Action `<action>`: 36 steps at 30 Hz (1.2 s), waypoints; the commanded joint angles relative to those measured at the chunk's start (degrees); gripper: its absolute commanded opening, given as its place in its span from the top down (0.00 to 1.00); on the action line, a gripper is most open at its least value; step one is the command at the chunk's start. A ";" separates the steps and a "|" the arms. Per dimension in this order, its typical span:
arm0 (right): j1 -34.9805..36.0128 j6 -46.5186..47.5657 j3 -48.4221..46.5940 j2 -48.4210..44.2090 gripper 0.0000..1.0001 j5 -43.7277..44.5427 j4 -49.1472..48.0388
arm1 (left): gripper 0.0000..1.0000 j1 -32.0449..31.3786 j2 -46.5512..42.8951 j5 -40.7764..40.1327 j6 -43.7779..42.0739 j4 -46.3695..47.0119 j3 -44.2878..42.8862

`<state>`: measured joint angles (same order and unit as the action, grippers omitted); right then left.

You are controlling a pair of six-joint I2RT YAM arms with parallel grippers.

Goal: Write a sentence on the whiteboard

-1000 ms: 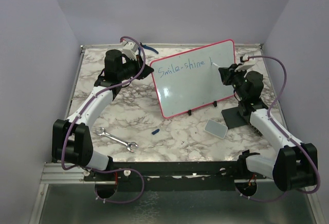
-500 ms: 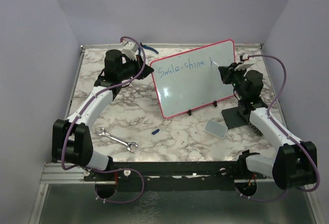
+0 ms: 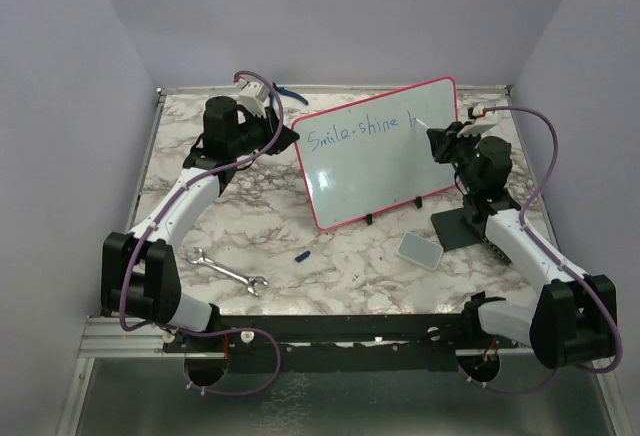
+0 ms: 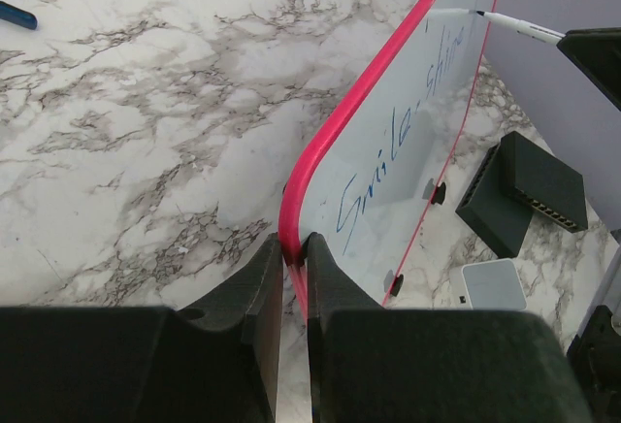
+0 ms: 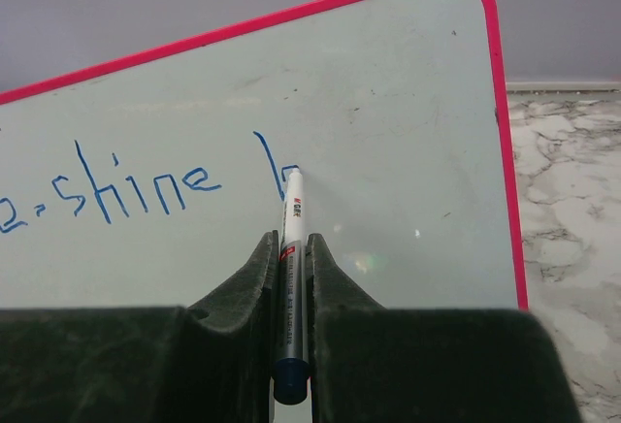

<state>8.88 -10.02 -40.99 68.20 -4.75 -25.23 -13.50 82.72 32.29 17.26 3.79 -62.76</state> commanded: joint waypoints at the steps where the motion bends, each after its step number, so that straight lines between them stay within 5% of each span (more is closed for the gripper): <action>1: -0.10 -0.09 -0.60 -0.17 0.99 2.38 0.51 | 1.00 0.20 -1.64 0.84 -2.10 0.04 0.01; 36: 0.03 -0.43 2.21 -1.30 0.99 -0.78 2.59 | 1.00 0.22 -1.79 0.84 -2.05 0.05 -0.08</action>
<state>8.88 -10.48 -39.94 67.81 -4.23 -25.15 -13.50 82.72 32.29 17.08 3.75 -62.76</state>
